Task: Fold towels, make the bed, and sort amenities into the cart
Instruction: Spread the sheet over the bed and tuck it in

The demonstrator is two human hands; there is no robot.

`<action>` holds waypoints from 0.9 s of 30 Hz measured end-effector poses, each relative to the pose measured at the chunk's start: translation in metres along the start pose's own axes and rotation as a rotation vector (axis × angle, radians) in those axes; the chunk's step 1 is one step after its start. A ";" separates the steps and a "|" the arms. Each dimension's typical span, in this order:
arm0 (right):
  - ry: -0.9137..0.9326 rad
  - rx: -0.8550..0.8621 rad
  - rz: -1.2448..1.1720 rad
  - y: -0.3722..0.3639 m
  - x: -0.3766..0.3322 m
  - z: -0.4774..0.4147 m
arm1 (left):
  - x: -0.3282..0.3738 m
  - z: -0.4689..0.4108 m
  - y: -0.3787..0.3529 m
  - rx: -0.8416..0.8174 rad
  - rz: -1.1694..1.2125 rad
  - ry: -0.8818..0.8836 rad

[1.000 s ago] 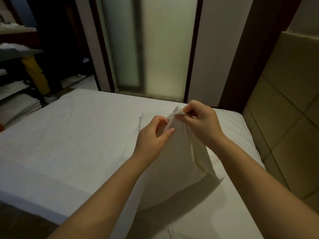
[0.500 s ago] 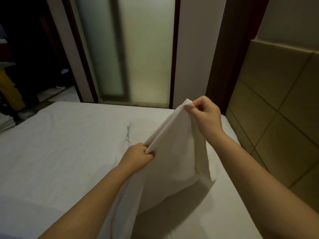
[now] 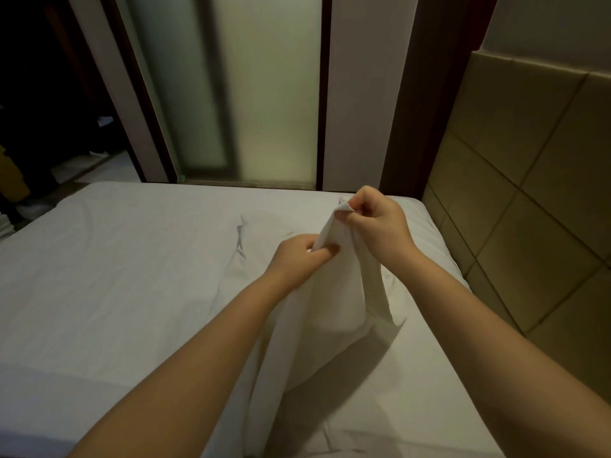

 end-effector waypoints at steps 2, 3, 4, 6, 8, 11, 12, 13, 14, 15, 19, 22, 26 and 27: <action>0.020 -0.030 -0.005 0.005 0.002 0.005 | -0.010 0.007 -0.007 -0.136 0.044 0.060; 0.030 -0.049 -0.010 0.006 0.002 0.008 | -0.015 0.011 -0.010 -0.173 0.058 0.080; 0.035 -0.070 -0.010 0.007 0.002 0.010 | -0.017 0.014 -0.013 -0.185 0.062 0.087; 0.027 -0.109 0.005 0.009 0.003 0.014 | -0.017 0.021 -0.017 -0.168 0.034 0.089; 0.022 -0.126 0.013 0.011 0.004 0.019 | -0.015 0.027 -0.017 -0.073 -0.059 0.079; 0.018 -0.111 0.016 0.017 0.011 0.028 | -0.014 0.041 -0.014 0.200 -0.211 0.047; 0.014 -0.103 0.022 0.019 0.013 0.030 | -0.014 0.048 -0.014 0.288 -0.243 0.035; 0.012 -0.095 0.026 0.021 0.015 0.033 | -0.013 0.055 -0.016 0.355 -0.267 0.018; 0.009 -0.084 0.030 0.022 0.016 0.035 | -0.012 0.061 -0.021 0.401 -0.288 -0.006; 0.007 -0.071 0.036 0.023 0.017 0.037 | -0.011 0.067 -0.028 0.429 -0.302 -0.029; 0.017 -0.023 0.073 0.024 0.017 0.044 | -0.004 0.088 -0.056 0.504 -0.339 -0.136; 0.035 -0.028 0.080 0.018 0.017 0.051 | -0.004 0.086 -0.069 0.447 -0.347 -0.065; 0.061 -0.076 0.105 0.008 0.016 0.058 | 0.003 0.072 -0.068 0.415 -0.369 0.067; 0.069 -0.081 0.116 0.008 0.014 0.059 | 0.008 0.068 -0.063 0.436 -0.369 0.088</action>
Point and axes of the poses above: each hand's wrist, its own z-axis away from the middle knuckle, its own y-axis out of the back of the hand, x = y × z, the point moved 5 cm from there along -z, towards the middle knuckle, and after that the axes turned 15 degrees about -x, right-handed, at the moved point
